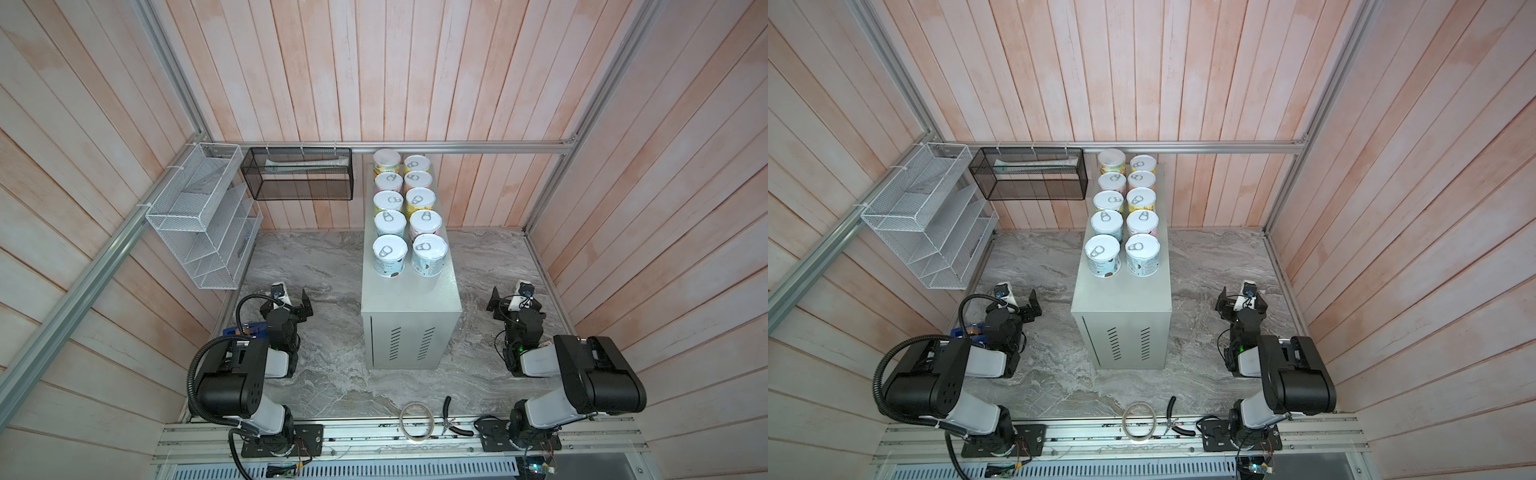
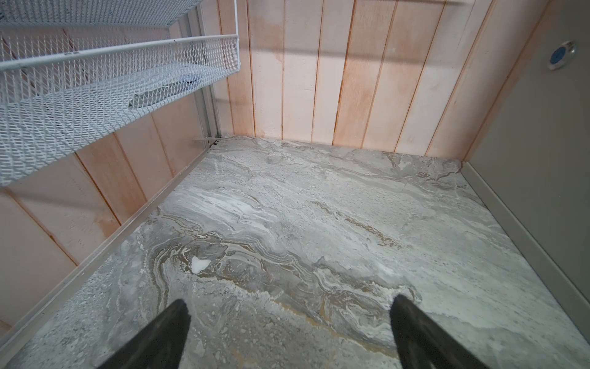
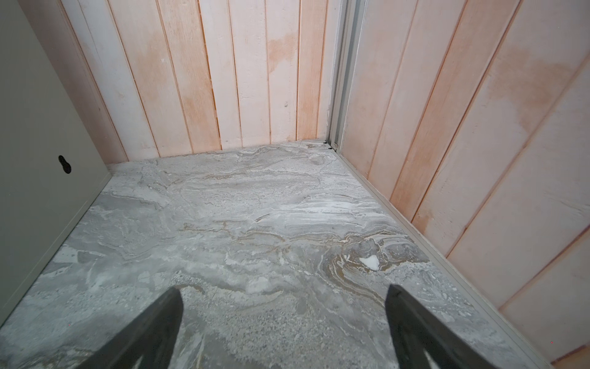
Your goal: Place and organize the canned foods onto the counter
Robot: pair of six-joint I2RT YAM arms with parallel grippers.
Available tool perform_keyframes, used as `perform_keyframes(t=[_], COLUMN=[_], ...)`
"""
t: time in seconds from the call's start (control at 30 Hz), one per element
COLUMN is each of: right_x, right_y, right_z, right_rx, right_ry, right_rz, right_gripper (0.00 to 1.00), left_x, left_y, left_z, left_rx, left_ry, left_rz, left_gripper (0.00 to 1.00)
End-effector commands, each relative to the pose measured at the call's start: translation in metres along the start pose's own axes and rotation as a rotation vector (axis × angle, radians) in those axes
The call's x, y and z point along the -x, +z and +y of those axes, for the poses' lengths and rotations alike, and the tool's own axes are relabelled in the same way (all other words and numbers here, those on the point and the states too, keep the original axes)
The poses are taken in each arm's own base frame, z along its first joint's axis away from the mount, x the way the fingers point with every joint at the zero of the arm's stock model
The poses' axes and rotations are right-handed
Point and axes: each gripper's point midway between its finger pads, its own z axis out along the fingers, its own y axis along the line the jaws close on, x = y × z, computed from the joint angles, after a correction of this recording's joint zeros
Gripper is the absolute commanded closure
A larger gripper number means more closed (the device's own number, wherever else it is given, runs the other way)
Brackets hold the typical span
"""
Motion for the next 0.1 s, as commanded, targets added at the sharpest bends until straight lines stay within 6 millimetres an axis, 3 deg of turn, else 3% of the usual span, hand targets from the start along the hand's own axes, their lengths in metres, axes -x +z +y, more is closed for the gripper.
perform_keyframes(t=[0.0, 0.07], right_x=[-0.0008, -0.0006], right_y=[0.0025, 0.0026], right_z=[-0.0015, -0.0014], right_rx=[-0.015, -0.014], right_ry=[0.005, 0.005], right_rz=[0.013, 0.012], right_gripper=[0.02, 0.02], left_x=[0.0146, 0.0144], left_y=[0.0045, 0.0046], left_z=[-0.0055, -0.0055], left_rx=[-0.020, -0.020], left_ry=[-0.011, -0.011], left_rz=[-0.041, -0.041], left_gripper=[0.00, 0.00])
